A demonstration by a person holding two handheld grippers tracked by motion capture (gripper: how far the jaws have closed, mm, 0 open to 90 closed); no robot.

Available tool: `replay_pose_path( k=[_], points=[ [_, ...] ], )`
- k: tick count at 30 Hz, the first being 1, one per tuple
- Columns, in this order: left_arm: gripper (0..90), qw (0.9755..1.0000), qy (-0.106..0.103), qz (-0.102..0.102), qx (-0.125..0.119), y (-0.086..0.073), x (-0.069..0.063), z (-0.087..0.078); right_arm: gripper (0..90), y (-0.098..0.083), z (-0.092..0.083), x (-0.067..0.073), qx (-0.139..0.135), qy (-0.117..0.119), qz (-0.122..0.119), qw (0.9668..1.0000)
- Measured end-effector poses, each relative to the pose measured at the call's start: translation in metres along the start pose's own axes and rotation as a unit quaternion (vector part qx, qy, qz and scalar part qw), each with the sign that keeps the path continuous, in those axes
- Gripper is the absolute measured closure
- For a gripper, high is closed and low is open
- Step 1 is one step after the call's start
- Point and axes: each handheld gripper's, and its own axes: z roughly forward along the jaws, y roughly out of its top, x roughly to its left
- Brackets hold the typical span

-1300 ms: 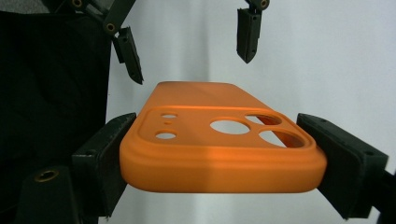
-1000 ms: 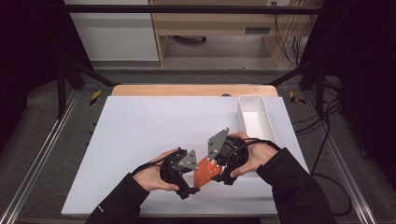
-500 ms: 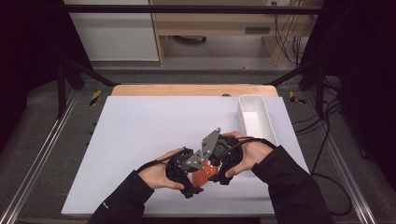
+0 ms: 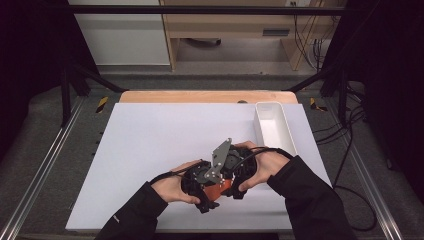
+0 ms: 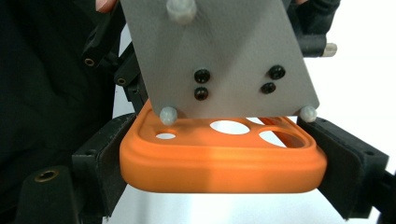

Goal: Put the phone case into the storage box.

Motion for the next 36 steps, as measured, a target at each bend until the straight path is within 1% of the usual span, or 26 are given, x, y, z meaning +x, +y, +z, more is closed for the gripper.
replay_pose_path(
  k=[4,11,17,21,23,27,30,31,34,36],
  points=[
    [6.1,1.0000,0.000,0.003,-0.002,0.0002,-0.0012,-0.0009,15.8,0.0008,-0.0002,0.0004,0.001,0.000,-0.001,1.0000],
    [14.9,0.9999,0.005,0.009,-0.006,0.0003,-0.0017,-0.0026,15.8,0.0009,-0.0008,0.0005,-0.001,0.002,-0.002,1.0000],
    [15.3,0.9999,0.007,0.012,-0.006,0.0002,-0.0017,-0.0026,15.6,0.0009,-0.0005,0.0005,-0.002,0.001,-0.002,1.0000],
    [15.5,0.9998,0.011,0.007,-0.014,-0.0005,-0.0017,-0.0029,15.3,0.0007,-0.0013,0.0002,-0.004,0.000,-0.001,1.0000],
    [15.5,0.9997,0.015,0.008,-0.017,-0.0008,-0.0013,-0.0036,15.0,0.0006,-0.0017,0.0000,-0.005,-0.003,0.004,1.0000],
    [15.6,0.9995,0.015,0.008,-0.028,-0.0020,-0.0009,-0.0042,14.0,0.0004,-0.0028,0.0000,-0.011,-0.007,0.004,0.9999],
    [15.6,0.9995,0.013,0.007,-0.028,-0.0026,-0.0017,-0.0039,10.8,0.0005,-0.0028,0.0010,-0.012,-0.004,0.009,0.9999],
    [15.6,0.9994,0.018,0.009,-0.027,-0.0028,-0.0020,-0.0040,10.1,0.0008,-0.0023,0.0015,-0.012,-0.006,0.009,0.9999],
    [15.6,0.9995,0.017,0.011,-0.025,-0.0040,-0.0014,-0.0042,7.2,0.0015,-0.0024,0.0022,-0.015,-0.014,0.011,0.9997],
    [15.6,0.9993,0.017,0.008,-0.032,-0.0054,-0.0021,-0.0053,7.0,0.0012,-0.0044,0.0021,-0.021,-0.020,0.011,0.9995]
  ],
)
